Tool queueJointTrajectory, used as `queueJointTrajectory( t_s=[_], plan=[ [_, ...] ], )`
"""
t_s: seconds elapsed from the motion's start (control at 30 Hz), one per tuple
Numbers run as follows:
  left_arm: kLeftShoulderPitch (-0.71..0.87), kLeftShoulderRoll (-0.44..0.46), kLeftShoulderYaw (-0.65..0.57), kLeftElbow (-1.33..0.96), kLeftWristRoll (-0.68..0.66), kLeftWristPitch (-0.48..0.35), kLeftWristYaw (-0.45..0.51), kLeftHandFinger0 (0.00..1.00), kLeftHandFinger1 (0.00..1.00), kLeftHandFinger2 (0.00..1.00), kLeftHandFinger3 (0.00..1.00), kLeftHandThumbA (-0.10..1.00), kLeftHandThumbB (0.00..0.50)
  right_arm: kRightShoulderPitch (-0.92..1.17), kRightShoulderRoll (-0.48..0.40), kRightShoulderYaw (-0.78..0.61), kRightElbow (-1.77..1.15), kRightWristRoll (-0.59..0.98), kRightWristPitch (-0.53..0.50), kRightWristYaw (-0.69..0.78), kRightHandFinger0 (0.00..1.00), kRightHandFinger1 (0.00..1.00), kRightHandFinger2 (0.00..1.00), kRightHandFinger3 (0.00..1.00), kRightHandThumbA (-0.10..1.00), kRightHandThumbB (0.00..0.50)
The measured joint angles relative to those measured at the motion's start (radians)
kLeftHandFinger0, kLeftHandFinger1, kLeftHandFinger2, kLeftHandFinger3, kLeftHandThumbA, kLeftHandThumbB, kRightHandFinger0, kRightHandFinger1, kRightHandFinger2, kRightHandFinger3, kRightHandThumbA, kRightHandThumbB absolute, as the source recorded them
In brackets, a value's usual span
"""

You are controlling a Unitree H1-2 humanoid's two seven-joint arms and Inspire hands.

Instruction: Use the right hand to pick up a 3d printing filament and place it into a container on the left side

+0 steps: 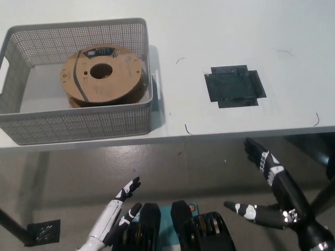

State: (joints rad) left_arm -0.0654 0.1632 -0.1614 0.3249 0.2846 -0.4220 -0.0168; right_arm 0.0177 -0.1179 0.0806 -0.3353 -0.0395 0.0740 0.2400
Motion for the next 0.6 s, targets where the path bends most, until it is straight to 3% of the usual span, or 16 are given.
queueJointTrajectory(
  t_s=[0.13, 0.27, 0.47, 0.6],
  plan=[
    [-0.006, -0.001, 0.001, 0.0, 0.0, -0.001, 0.0, 1.0, 1.0, 1.0, 1.0, 1.0, 0.249, -0.001, 0.024, 0.0, 0.086, -0.012, -0.064, -0.016, 1.0, 1.0, 1.0, 1.0, 0.86, 0.054],
    [-0.013, -0.002, 0.003, 0.0, 0.0, -0.002, 0.001, 1.0, 1.0, 1.0, 1.0, 1.0, 0.24, -0.034, 0.045, 0.003, 0.254, -0.024, -0.131, -0.035, 1.0, 1.0, 1.0, 1.0, 0.91, 0.072],
    [-0.026, -0.002, 0.007, 0.0, 0.0, -0.005, 0.002, 1.0, 1.0, 1.0, 1.0, 1.0, 0.234, -0.103, 0.056, 0.021, 0.453, -0.056, -0.201, -0.063, 1.0, 1.0, 1.0, 1.0, 0.89, 0.032],
    [-0.027, -0.002, 0.007, 0.0, 0.001, -0.006, 0.003, 1.0, 1.0, 1.0, 1.0, 1.0, 0.223, -0.12, 0.06, 0.03, 0.499, -0.064, -0.222, -0.073, 1.0, 1.0, 1.0, 1.0, 0.9, 0.052]
  ],
)
